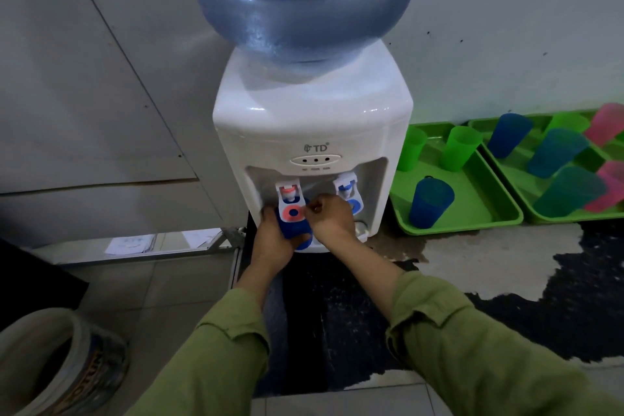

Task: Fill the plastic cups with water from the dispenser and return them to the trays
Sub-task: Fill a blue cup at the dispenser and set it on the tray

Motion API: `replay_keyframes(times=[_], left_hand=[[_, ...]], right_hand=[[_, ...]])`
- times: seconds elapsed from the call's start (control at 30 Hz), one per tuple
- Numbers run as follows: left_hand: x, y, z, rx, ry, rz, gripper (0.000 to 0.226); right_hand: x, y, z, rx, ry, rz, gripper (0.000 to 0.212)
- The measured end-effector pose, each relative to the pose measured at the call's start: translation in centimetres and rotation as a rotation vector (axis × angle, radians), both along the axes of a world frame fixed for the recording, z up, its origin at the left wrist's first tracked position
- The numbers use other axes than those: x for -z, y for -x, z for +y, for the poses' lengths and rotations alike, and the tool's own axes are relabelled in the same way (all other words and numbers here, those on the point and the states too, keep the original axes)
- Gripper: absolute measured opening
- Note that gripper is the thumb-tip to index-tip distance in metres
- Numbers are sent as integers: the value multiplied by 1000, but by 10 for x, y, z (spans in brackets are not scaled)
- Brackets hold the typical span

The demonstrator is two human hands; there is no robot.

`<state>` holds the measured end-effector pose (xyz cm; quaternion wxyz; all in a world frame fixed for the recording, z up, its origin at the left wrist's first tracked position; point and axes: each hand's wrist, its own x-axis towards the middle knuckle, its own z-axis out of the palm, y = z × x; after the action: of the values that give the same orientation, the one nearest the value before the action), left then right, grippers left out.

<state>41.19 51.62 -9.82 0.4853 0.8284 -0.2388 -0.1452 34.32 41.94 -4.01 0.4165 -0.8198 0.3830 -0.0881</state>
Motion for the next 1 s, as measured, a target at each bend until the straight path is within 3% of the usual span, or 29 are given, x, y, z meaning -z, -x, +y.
replay_keyframes(times=[0.27, 0.73, 1.0], left_hand=[[7, 6, 5, -3, 65, 35, 66], [1, 59, 14, 7, 94, 94, 71], [5, 100, -12, 163, 36, 81, 72]], right_hand=[[14, 29, 5, 36, 9, -170, 20], [60, 107, -12, 146, 29, -71, 17], [66, 162, -64, 208, 153, -32, 27]])
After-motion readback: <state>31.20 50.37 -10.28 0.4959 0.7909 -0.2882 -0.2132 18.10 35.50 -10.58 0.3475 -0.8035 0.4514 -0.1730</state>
